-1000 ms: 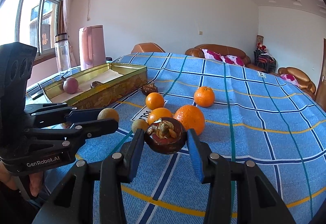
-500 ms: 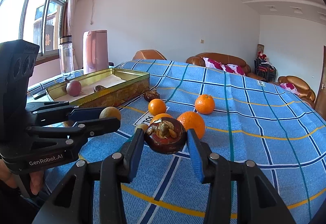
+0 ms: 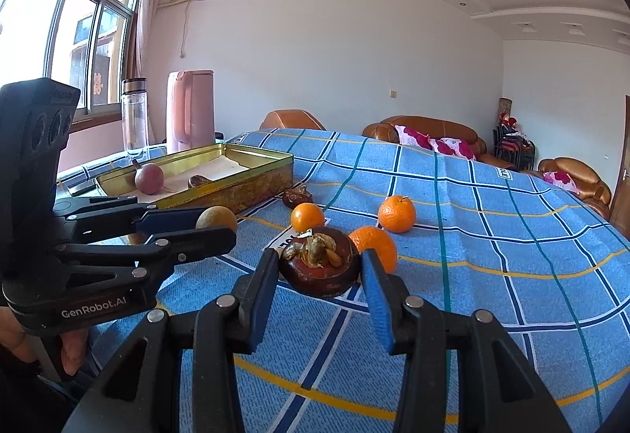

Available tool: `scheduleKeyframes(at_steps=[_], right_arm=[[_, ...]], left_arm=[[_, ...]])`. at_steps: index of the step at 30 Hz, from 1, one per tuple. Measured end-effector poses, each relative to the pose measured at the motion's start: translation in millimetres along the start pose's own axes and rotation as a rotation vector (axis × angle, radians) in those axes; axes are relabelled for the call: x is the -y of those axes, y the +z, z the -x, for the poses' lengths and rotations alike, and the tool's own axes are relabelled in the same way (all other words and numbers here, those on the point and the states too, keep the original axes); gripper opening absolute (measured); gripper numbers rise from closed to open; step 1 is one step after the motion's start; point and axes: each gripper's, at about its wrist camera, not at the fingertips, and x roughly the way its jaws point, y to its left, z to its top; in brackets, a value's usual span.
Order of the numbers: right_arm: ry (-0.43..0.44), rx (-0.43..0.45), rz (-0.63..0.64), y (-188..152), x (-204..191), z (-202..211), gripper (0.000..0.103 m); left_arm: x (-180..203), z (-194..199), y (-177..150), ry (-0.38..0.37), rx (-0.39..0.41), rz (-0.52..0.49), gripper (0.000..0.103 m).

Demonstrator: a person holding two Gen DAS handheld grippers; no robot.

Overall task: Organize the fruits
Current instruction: 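Lift both held fruits and carry them toward the tin tray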

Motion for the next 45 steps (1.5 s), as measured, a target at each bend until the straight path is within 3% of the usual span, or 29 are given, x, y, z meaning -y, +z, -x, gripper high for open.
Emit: scheduleKeyframes(at_steps=[19, 45], right_arm=[[0.006, 0.078, 0.009, -1.9, -2.5, 13.8, 0.045], [0.013, 0.107, 0.06, 20.2, -18.1, 18.3, 0.045]], left_arm=[[-0.5, 18.5, 8.1, 0.06, 0.098, -0.033, 0.028], [-9.0, 38.2, 18.8, 0.148, 0.154, -0.039, 0.028]])
